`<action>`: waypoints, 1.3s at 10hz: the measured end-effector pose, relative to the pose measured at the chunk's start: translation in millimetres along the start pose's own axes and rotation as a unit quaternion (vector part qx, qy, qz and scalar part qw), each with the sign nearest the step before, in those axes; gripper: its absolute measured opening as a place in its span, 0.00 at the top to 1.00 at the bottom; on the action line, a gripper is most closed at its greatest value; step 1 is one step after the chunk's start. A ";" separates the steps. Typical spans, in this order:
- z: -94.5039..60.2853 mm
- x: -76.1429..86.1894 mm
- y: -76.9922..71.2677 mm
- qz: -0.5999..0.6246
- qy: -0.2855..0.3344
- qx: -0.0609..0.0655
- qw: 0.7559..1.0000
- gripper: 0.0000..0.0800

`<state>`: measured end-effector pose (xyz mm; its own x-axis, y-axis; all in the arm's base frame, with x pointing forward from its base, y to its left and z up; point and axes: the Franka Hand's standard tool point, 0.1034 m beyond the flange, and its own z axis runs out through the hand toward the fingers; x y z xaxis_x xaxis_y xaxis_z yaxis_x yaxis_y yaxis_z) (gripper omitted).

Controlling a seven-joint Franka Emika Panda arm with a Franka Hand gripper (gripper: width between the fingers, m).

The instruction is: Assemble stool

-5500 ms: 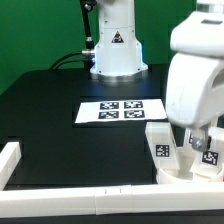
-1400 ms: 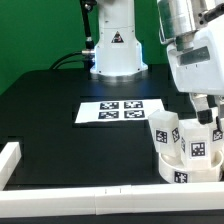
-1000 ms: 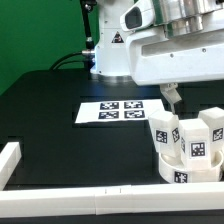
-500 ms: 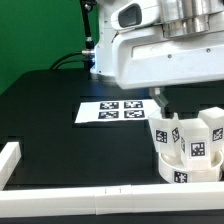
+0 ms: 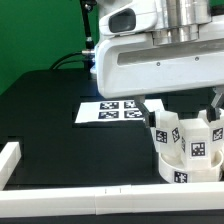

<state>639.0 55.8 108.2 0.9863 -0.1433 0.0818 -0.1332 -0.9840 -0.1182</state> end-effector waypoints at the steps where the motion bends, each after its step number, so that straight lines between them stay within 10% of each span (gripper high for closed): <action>1: 10.1 -4.1 -9.7 0.028 -0.013 -0.004 1.000 0.19; 3: 21.7 -13.1 -37.5 0.031 -0.015 -0.018 0.999 0.19; 12: 40.3 -39.6 -22.9 0.089 -0.078 -0.029 0.993 0.19; 13: 40.6 -39.7 -22.5 0.102 -0.078 -0.030 0.991 0.35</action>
Offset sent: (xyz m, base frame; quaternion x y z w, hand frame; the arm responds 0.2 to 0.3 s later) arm 0.0000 0.0000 0.0000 0.0000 0.0000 0.0000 1.0000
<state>606.7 87.9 67.4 0.9407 -0.3266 -0.0923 -0.3324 -0.9415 -0.0564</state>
